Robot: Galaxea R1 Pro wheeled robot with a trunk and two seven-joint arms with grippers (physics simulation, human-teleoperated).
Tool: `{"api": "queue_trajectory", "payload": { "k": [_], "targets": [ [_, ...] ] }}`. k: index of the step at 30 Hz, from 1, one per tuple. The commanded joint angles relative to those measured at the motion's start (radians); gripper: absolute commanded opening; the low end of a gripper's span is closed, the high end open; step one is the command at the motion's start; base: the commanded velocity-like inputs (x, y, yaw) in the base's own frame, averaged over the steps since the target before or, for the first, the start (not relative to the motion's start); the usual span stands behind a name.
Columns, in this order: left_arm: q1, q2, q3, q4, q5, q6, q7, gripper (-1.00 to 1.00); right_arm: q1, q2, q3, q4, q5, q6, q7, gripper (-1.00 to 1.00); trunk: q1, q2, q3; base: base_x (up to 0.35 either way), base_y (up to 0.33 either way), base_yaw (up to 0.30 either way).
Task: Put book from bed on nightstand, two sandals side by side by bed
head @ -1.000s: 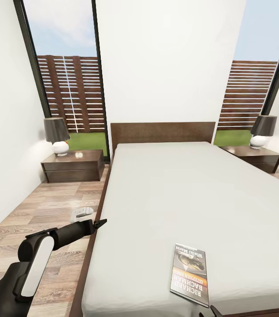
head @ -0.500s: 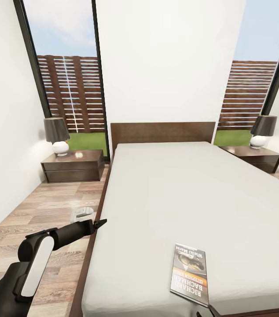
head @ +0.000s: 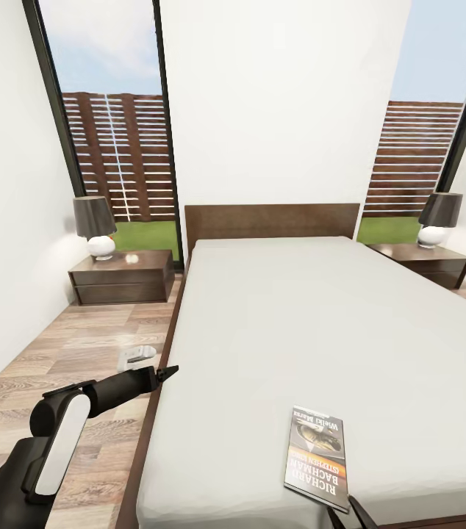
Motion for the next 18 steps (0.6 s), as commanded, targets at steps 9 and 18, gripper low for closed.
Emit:
{"api": "queue_trajectory", "payload": {
  "k": [9,18],
  "targets": [
    [-0.001,0.000,0.002,0.000,-0.007,0.004,-0.010,1.00,-0.002,0.010,-0.052,0.000,-0.004,0.010,0.003,1.00,0.000,0.000,-0.001,0.000,0.000,0.000],
    [-0.001,0.000,0.002,-0.001,-0.007,0.004,-0.010,1.00,-0.003,0.016,-0.065,0.000,-0.005,0.009,0.003,1.00,0.000,0.000,-0.001,0.000,0.000,0.000]
  ]
}}
